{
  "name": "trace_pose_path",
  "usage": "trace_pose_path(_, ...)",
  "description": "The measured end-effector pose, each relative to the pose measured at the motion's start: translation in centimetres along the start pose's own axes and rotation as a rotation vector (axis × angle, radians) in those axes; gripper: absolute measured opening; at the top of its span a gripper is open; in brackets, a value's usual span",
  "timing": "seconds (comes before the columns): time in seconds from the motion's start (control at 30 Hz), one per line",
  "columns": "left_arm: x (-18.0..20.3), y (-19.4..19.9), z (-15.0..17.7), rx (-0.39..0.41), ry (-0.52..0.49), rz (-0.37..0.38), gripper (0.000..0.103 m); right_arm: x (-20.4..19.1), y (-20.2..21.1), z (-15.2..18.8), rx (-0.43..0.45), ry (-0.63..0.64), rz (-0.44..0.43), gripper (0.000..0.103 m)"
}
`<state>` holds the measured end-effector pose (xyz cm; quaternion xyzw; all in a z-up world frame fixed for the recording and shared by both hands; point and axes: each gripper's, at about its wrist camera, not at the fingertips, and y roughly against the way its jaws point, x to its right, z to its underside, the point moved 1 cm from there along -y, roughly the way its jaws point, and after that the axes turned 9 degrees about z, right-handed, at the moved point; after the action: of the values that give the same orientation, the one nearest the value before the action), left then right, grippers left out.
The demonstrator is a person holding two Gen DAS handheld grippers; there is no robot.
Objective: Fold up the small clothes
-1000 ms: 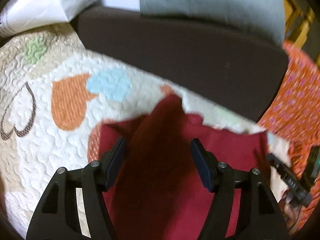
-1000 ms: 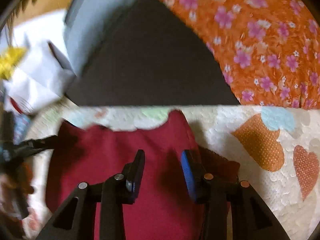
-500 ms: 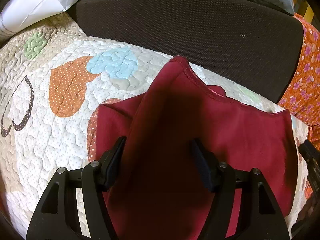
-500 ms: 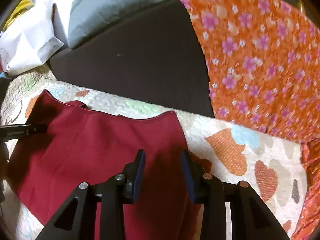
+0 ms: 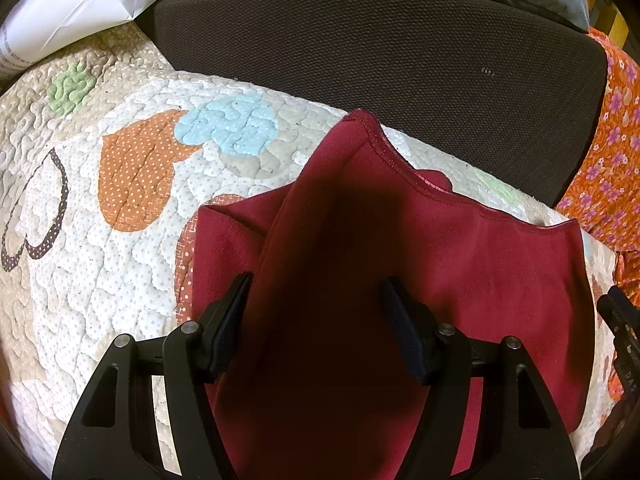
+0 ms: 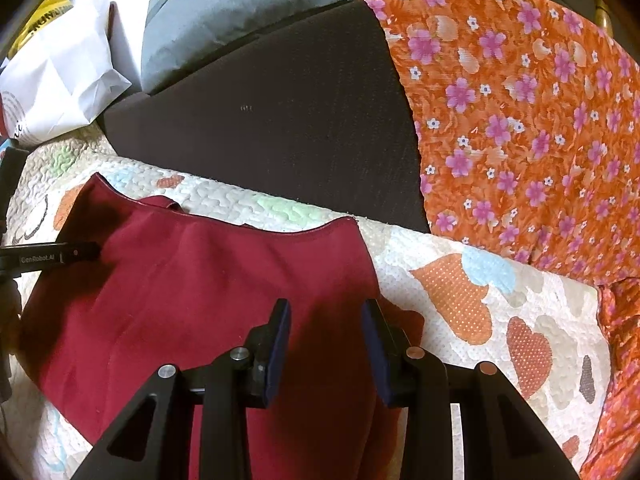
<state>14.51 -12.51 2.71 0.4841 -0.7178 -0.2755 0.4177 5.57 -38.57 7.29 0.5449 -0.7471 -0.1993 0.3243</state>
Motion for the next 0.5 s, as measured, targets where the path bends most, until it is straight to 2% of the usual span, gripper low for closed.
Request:
trace_pose_path(0.13, -0.4, 0.2, -0.2, 0.012, 0.019, 0.005, 0.067, 0.7, -0.9, -0.1, -0.015, -0.042, -0.053, 0.035)
trace_pose_path(0.23, -1.5, 0.3, -0.7, 0.022, 0.052, 0.014, 0.067, 1.9, -3.1, -0.1, -0.064, -0.093, -0.114, 0.035)
trace_pose_path(0.4, -2.7, 0.6, -1.3, 0.036, 0.090, 0.028, 0.067, 5.0, -7.5, -0.2, -0.124, -0.200, -0.056, 0.030)
trace_pose_path(0.5, -3.2, 0.3, -1.4, 0.039, 0.091, 0.029, 0.067, 6.3, -9.4, 0.4, -0.172, -0.282, -0.121, 0.030)
